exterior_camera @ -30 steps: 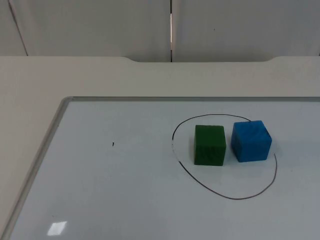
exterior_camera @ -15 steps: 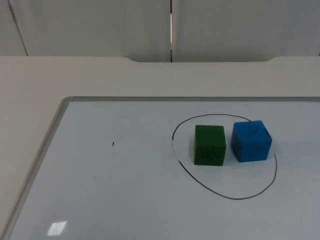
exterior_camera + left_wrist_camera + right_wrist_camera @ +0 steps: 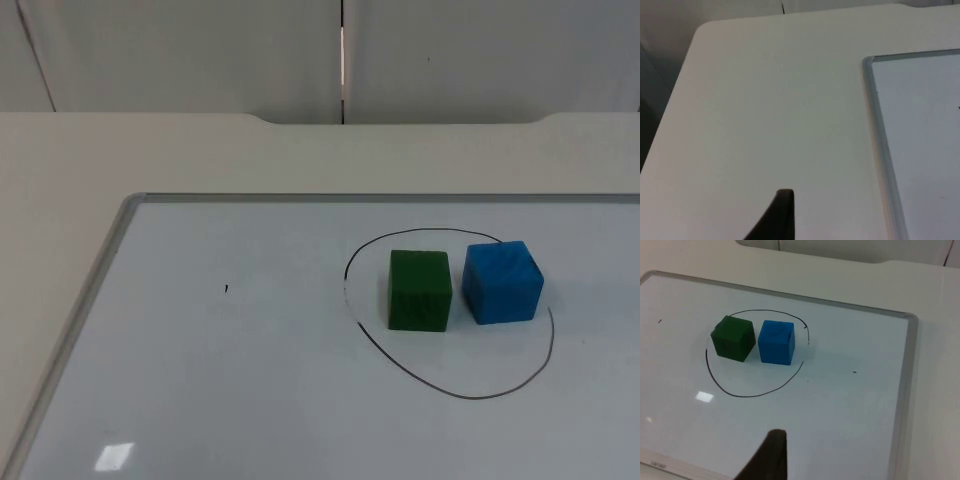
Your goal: Push the two cubes into the marked area.
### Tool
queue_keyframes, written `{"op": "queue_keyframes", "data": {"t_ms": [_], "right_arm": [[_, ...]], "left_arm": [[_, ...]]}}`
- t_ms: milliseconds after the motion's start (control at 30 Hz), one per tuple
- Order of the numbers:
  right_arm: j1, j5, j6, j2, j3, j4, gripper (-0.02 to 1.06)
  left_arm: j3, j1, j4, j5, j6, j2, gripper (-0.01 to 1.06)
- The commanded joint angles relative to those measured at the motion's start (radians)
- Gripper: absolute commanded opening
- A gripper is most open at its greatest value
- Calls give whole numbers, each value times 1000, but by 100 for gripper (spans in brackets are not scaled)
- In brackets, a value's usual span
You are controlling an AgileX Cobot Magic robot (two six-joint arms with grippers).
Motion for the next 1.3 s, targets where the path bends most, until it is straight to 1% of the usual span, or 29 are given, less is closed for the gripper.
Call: {"op": "queue_keyframes", "data": {"t_ms": [0,1000,1200,1267], "right_arm": [[-4,-2,-4,-4,3,0,105],[-4,-2,-4,-4,3,6,105],[-48,-2,-4,-4,3,6,105],[-91,-2,-4,-4,3,6,105]], "left_arm": [[3,12,6,-12,-4,-4,105],[3,12,6,-12,-4,-4,105],[3,12,6,-12,-4,-4,105],[3,12,6,-12,-4,-4,105]]}}
